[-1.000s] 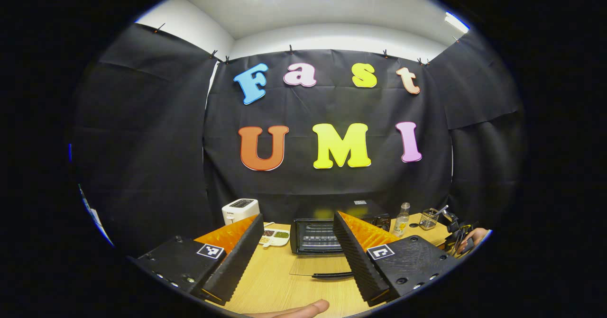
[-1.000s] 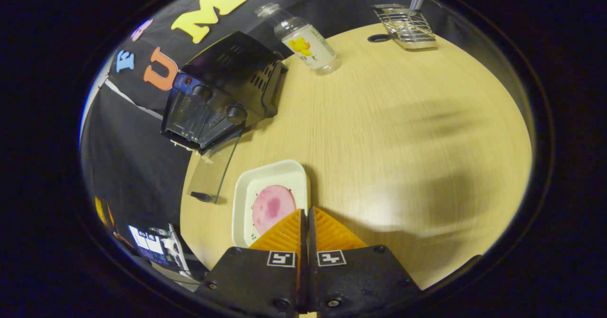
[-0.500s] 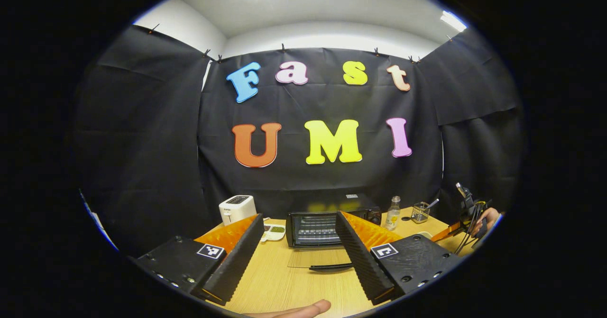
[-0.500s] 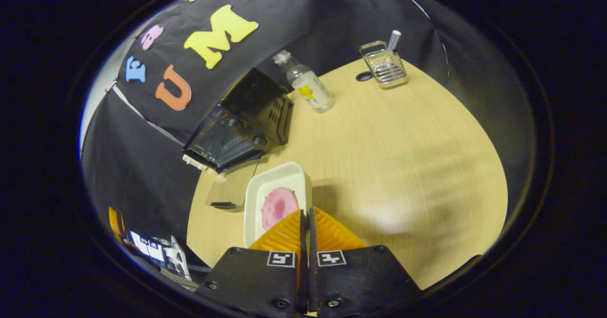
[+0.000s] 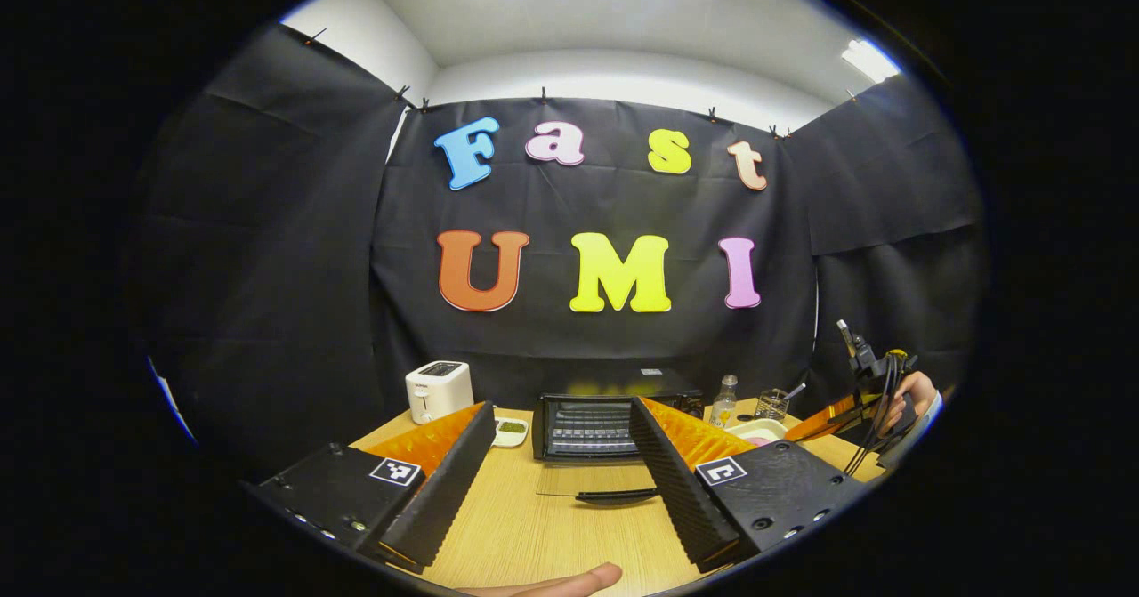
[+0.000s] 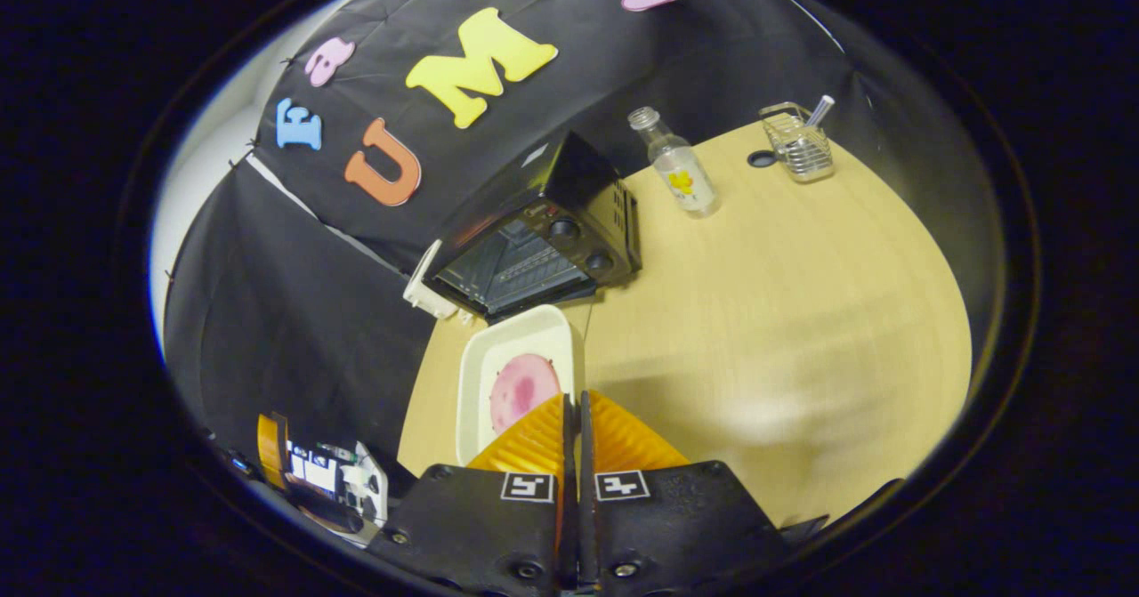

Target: Open the electric oven with the left hand, put the food in, and close the electric oven.

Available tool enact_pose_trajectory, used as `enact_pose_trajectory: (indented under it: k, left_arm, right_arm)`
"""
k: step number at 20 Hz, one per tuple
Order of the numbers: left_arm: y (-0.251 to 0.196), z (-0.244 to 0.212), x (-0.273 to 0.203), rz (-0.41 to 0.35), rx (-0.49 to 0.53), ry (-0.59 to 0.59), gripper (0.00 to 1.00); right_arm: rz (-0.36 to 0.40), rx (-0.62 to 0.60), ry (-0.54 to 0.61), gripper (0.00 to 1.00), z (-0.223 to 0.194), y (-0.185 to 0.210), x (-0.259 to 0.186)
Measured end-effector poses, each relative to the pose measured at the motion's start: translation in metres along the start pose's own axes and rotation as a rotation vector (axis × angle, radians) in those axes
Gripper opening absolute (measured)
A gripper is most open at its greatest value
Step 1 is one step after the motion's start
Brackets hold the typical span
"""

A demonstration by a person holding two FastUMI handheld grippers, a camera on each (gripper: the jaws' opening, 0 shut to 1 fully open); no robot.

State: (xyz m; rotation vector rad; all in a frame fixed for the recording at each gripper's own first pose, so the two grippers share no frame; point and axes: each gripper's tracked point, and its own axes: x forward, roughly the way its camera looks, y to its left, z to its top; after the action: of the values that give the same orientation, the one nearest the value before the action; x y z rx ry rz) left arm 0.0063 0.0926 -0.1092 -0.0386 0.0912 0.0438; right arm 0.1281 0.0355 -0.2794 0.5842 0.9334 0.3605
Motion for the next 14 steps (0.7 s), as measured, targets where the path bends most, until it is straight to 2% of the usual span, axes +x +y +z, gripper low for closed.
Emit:
enact_pose_trajectory:
  k: [3, 4, 5, 6, 8, 10, 11, 12, 14]
  left_arm:
    - [0.018, -0.008, -0.002, 0.021, 0.004, -0.002, 0.96]
    - [0.025, -0.012, -0.002, 0.033, 0.004, 0.003, 0.86]
    - [0.031, -0.017, 0.001, 0.046, 0.000, 0.010, 0.96]
    - [0.038, -0.020, 0.002, 0.058, -0.007, 0.013, 0.96]
    - [0.047, -0.020, 0.001, 0.074, -0.018, 0.006, 0.94]
    - [0.053, -0.022, 0.003, 0.090, -0.017, -0.010, 0.94]
    - [0.056, -0.024, 0.004, 0.103, -0.003, -0.018, 0.81]
    - [0.059, -0.031, 0.005, 0.109, 0.013, -0.016, 0.93]
    - [0.063, -0.042, 0.010, 0.122, 0.038, -0.007, 0.93]
  right_arm:
    - [0.012, 0.012, 0.016, 0.04, -0.003, 0.022, 0.025]
    - [0.015, 0.018, 0.017, 0.04, -0.002, 0.029, 0.033]
    - [0.017, 0.024, 0.018, 0.00, -0.002, 0.035, 0.042]
    - [0.021, 0.029, 0.015, 0.04, -0.002, 0.041, 0.050]
    - [0.024, 0.032, 0.010, 0.00, -0.002, 0.051, 0.066]
    - [0.027, 0.051, 0.015, 0.04, -0.002, 0.060, 0.082]
    - [0.034, 0.068, 0.013, 0.01, -0.001, 0.066, 0.091]
    - [0.033, 0.088, 0.009, 0.01, 0.001, 0.069, 0.099]
    - [0.012, 0.127, -0.021, 0.04, 0.008, 0.073, 0.116]
